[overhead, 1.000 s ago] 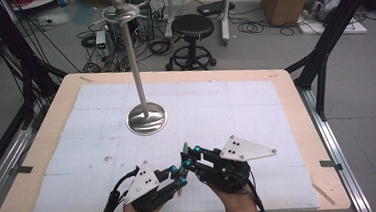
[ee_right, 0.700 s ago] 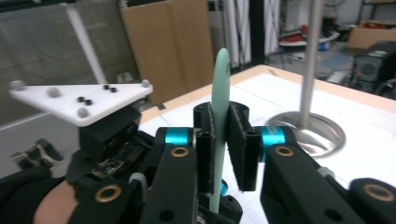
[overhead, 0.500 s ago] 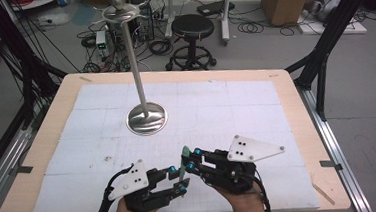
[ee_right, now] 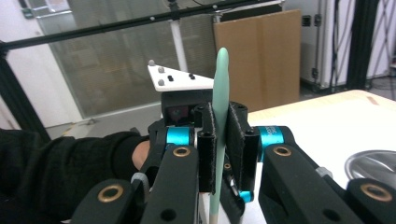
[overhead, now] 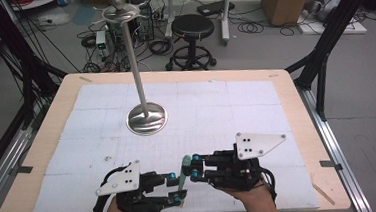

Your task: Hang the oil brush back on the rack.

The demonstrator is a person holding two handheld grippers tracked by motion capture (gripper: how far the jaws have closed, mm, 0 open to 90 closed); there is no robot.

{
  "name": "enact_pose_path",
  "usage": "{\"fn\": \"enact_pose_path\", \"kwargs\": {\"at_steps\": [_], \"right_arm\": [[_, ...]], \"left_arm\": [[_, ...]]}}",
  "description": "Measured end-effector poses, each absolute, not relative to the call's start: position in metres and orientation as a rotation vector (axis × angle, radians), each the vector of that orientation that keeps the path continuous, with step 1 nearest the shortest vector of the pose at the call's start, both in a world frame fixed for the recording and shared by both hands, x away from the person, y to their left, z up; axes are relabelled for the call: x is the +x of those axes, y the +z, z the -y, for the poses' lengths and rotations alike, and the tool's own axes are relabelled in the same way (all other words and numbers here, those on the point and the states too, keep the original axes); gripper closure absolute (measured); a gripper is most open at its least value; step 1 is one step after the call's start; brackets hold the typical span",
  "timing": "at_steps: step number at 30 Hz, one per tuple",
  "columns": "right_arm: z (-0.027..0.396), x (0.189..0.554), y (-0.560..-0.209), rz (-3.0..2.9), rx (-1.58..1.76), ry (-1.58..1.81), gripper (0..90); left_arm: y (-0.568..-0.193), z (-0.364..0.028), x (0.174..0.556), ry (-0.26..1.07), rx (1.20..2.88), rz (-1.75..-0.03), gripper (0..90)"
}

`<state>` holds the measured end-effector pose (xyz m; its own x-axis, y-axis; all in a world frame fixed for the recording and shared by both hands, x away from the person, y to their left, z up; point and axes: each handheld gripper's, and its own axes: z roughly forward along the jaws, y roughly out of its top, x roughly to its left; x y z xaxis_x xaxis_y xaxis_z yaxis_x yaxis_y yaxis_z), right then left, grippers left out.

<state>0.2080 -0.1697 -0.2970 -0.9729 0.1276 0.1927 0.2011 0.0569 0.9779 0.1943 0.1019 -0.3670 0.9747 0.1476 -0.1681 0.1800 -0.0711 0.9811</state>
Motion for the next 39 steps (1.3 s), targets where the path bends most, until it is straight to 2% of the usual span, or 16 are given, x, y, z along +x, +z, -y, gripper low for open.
{"fn": "enact_pose_path", "kwargs": {"at_steps": [7, 11, 13, 17, 24, 29, 39], "right_arm": [[0.17, 0.21, -0.302, 2.224, -0.299, -2.077, 82.5], [0.169, 0.21, -0.302, 2.224, -0.3, -2.078, 81.4], [0.169, 0.21, -0.302, 2.215, -0.326, -2.106, 61.0], [0.175, 0.207, -0.301, 2.216, -0.422, -2.166, 45.7], [0.202, 0.198, -0.305, 2.31, -0.614, -2.244, 28.5], [0.223, 0.19, -0.316, 2.402, -0.771, -2.251, 21.1], [0.262, 0.18, -0.344, 2.414, -0.997, -2.257, 20.0]], "left_arm": [[-0.369, -0.102, 0.194, -0.033, 1.649, -0.232, 81.8], [-0.369, -0.101, 0.194, -0.022, 1.653, -0.233, 83.6], [-0.369, -0.101, 0.194, -0.014, 1.656, -0.245, 83.7], [-0.369, -0.103, 0.196, 0.006, 1.649, -0.274, 83.8], [-0.366, -0.111, 0.204, 0.045, 1.625, -0.346, 83.9], [-0.358, -0.118, 0.214, 0.094, 1.616, -0.4, 83.9], [-0.326, -0.131, 0.244, 0.191, 1.581, -0.557, 84.1]]}}
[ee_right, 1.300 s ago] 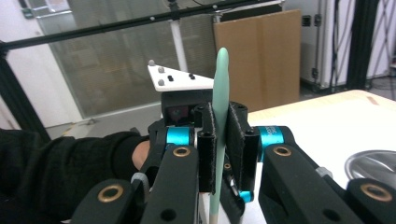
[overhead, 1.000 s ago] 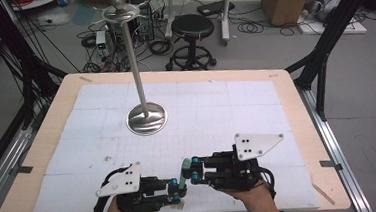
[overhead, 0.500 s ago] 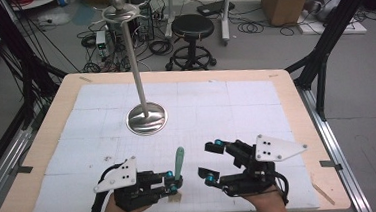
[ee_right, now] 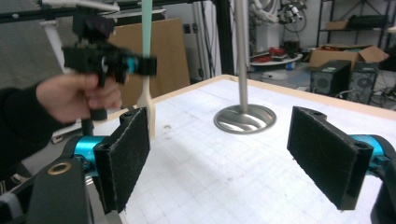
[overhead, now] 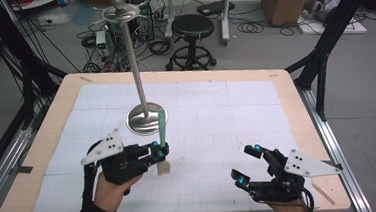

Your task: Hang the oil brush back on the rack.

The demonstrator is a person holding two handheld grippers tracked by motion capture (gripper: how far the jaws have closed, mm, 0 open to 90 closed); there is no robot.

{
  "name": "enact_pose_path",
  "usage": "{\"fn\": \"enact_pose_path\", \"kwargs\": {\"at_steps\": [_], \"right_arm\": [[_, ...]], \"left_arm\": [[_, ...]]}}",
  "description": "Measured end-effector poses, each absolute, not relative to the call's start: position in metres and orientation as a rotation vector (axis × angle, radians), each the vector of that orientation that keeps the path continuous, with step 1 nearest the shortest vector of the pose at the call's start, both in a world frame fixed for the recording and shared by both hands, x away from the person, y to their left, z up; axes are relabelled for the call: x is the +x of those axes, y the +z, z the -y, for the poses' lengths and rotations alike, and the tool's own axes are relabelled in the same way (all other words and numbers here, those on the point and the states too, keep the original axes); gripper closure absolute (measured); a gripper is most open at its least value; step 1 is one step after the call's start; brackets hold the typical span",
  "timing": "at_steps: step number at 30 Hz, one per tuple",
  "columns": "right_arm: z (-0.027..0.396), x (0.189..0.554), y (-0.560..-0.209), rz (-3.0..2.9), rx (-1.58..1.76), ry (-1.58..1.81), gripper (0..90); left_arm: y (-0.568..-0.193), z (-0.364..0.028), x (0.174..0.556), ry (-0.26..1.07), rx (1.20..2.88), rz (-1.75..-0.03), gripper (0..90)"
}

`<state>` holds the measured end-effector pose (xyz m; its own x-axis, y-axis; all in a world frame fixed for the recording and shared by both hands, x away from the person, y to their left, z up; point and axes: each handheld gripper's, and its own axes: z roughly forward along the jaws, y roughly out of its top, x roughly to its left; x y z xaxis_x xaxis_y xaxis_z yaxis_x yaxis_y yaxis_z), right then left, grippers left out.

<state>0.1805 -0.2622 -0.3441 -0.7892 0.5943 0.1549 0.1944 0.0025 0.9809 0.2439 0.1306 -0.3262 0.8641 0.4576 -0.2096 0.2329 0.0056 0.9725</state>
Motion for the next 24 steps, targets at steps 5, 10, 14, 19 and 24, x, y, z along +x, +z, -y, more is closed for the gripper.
{"fn": "enact_pose_path", "kwargs": {"at_steps": [5, 10, 14, 19, 24], "right_arm": [[0.269, 0.179, -0.348, -1.966, 0.845, 1.843, 20.0], [0.271, 0.178, -0.351, -1.974, 0.855, 1.831, 20.0], [0.271, 0.179, -0.352, -1.97, 0.856, 1.835, 20.0], [0.271, 0.18, -0.353, -1.974, 0.86, 1.834, 20.0], [0.27, 0.181, -0.354, -1.98, 0.863, 1.83, 20.0]], "left_arm": [[-0.312, -0.138, 0.257, 0.223, 1.545, -0.626, 84.1], [-0.3, -0.148, 0.271, 0.231, 1.525, -0.641, 84.1], [-0.286, -0.159, 0.28, 0.246, 1.496, -0.648, 84.1], [-0.265, -0.17, 0.291, 0.275, 1.499, -0.661, 84.1], [-0.246, -0.178, 0.302, 0.283, 1.5, -0.647, 84.1]]}}
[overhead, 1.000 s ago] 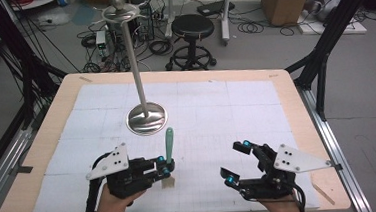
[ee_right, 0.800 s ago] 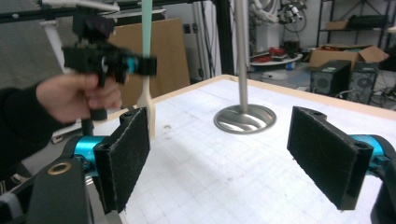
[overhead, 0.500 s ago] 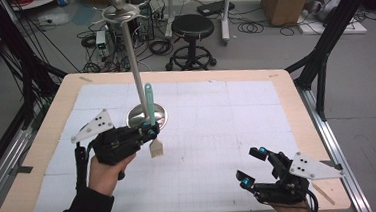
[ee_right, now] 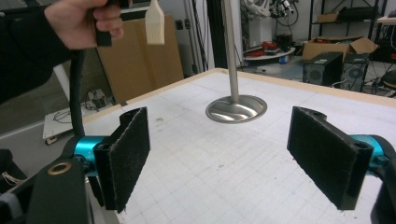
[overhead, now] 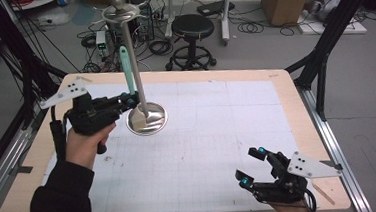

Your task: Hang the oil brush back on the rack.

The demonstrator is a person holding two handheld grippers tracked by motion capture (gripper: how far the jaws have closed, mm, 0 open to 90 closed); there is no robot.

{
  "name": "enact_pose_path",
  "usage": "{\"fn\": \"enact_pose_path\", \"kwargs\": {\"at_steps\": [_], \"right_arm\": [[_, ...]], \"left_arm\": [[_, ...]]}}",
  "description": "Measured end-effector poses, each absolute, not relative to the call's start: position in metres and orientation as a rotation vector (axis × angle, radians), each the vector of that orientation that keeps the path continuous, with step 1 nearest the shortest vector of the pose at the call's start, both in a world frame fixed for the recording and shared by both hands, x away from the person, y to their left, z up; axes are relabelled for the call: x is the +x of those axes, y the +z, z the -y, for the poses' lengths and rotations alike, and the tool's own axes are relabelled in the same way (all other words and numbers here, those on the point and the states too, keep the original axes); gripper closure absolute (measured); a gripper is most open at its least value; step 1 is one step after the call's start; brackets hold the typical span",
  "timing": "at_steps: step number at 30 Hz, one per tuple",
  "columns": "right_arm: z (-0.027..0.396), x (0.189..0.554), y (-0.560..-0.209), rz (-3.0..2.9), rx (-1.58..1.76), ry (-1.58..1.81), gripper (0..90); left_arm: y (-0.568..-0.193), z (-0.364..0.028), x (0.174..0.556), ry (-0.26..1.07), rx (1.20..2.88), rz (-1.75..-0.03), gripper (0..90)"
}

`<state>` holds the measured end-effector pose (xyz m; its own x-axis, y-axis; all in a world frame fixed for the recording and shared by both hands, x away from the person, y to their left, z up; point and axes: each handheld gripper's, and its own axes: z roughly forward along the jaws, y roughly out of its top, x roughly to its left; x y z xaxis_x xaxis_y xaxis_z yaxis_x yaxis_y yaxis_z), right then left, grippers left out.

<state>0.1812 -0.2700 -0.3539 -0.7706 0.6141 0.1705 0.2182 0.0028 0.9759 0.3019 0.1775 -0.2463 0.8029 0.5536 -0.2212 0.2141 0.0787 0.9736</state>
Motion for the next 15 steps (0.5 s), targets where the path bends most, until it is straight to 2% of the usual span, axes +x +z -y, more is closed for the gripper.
{"fn": "enact_pose_path", "kwargs": {"at_steps": [8, 15], "right_arm": [[0.271, 0.183, -0.356, -1.984, 0.871, 1.832, 20.0], [0.275, 0.182, -0.355, -1.968, 0.878, 1.84, 20.0]], "left_arm": [[-0.227, -0.184, 0.327, 0.253, 1.504, -0.65, 84.1], [-0.228, -0.184, 0.338, 0.218, 1.509, -0.643, 84.1]]}}
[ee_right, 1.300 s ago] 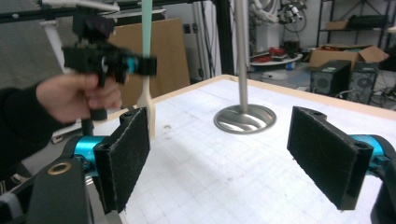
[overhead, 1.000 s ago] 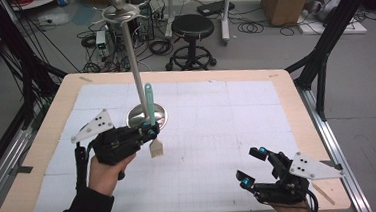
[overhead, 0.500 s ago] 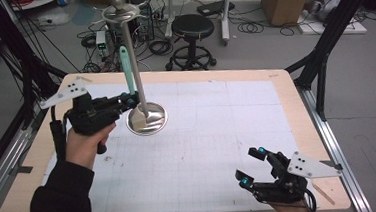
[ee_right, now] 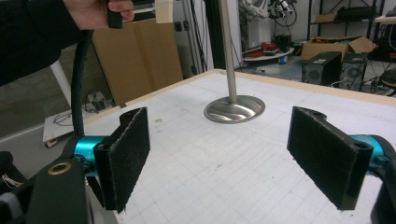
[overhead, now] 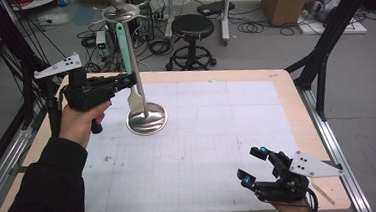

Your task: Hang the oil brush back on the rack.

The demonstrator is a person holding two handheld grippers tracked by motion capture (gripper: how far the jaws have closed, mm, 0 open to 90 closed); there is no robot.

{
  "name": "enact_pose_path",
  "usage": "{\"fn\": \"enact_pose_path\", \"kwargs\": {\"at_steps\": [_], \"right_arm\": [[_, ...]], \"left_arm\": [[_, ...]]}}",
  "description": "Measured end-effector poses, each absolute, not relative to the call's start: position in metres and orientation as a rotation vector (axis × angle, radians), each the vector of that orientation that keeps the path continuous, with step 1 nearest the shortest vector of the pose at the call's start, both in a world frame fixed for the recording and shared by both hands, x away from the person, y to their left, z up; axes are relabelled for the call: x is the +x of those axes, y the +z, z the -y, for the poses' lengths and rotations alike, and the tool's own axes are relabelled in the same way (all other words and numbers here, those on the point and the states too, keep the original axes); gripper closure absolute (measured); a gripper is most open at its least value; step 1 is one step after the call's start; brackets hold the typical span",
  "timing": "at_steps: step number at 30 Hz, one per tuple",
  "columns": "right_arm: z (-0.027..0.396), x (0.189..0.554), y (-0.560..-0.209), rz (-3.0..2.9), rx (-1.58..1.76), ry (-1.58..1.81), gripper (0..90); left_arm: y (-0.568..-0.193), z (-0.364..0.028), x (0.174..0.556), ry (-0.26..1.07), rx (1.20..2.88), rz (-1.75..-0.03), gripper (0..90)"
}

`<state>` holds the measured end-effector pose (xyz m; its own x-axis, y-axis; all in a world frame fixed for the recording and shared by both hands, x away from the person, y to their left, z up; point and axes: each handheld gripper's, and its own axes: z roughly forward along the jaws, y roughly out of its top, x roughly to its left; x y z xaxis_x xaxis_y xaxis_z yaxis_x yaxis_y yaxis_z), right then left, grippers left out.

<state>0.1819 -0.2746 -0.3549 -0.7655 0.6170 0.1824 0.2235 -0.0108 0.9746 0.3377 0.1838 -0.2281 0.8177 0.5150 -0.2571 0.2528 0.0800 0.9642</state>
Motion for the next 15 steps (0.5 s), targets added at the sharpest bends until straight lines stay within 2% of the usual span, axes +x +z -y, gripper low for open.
{"fn": "enact_pose_path", "kwargs": {"at_steps": [15], "right_arm": [[0.272, 0.182, -0.356, -1.98, 0.877, 1.84, 20.0]], "left_arm": [[-0.234, -0.188, 0.356, 0.171, 1.501, -0.664, 84.0]]}}
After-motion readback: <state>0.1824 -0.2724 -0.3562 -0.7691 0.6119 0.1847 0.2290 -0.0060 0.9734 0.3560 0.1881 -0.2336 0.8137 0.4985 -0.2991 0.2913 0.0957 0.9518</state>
